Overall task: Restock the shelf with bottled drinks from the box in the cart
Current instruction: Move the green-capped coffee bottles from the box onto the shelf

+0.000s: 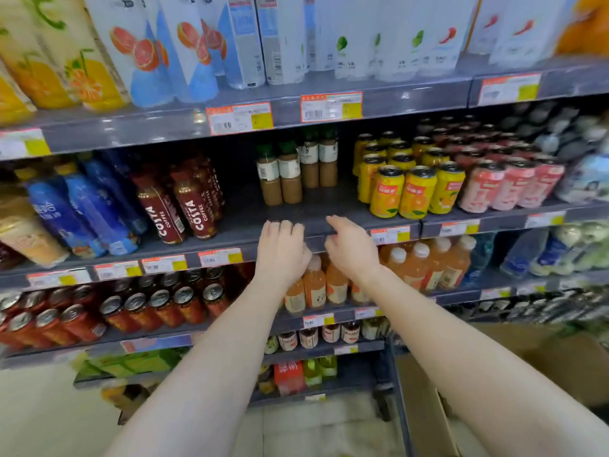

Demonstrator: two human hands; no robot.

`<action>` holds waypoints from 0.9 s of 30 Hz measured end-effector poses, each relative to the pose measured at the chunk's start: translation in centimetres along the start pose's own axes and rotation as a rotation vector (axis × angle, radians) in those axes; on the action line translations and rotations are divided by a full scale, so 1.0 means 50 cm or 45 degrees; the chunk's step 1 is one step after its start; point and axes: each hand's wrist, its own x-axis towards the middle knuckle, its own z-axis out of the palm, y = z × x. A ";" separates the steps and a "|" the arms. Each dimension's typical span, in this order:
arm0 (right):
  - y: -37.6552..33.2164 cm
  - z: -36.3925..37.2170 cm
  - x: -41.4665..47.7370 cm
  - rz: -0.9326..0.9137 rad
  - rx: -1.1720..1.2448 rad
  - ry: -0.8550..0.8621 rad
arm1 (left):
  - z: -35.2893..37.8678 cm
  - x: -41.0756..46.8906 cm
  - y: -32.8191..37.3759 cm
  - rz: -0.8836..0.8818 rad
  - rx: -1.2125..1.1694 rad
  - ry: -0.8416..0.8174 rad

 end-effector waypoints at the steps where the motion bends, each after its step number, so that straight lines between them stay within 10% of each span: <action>1: 0.007 -0.010 -0.034 0.007 -0.062 -0.020 | -0.006 -0.031 0.008 0.060 0.024 -0.024; 12: 0.119 -0.052 -0.497 0.393 -0.300 -0.321 | -0.013 -0.403 0.160 0.218 -0.209 -0.375; 27: 0.529 -0.261 -0.751 0.822 -0.288 -0.334 | 0.067 -0.442 0.626 0.419 -0.269 -0.681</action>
